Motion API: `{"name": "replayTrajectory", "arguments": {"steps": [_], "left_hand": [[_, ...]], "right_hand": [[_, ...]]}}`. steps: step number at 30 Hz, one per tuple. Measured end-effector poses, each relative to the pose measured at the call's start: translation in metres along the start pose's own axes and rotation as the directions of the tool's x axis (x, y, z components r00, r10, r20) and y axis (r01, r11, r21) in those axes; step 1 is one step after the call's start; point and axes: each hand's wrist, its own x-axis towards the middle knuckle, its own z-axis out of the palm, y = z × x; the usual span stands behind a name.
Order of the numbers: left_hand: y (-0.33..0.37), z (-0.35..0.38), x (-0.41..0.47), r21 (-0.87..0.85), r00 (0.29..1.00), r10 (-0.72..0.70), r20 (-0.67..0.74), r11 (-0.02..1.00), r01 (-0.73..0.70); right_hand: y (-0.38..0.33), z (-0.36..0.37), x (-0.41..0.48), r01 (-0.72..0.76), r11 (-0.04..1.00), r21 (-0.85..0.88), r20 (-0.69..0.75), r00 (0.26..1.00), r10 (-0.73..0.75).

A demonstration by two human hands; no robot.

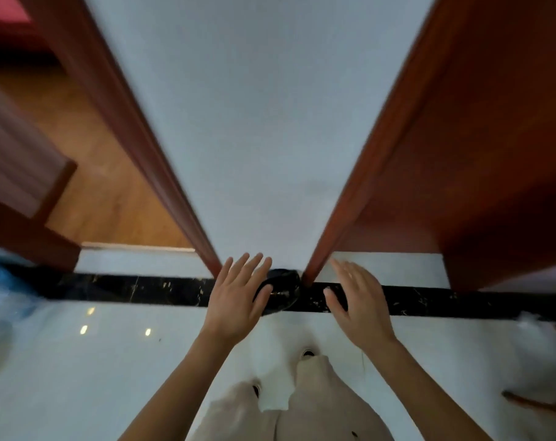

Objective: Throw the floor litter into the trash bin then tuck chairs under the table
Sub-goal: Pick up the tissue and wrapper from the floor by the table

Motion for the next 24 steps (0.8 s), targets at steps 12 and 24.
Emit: {"name": "replayTrajectory", "arguments": {"steps": [12, 24], "left_hand": [[0.021, 0.007, -0.023, -0.164, 0.816, 0.504, 0.283, 0.864, -0.477], [0.164, 0.055, -0.001, -0.363, 0.47, 0.813, 0.343, 0.577, -0.732]], "right_hand": [[-0.073, -0.007, -0.176, -0.654, 0.754, 0.064, -0.251, 0.721, 0.646], [-0.069, -0.042, -0.3, -0.913, 0.323, 0.25, -0.444, 0.189, 0.876]]}}
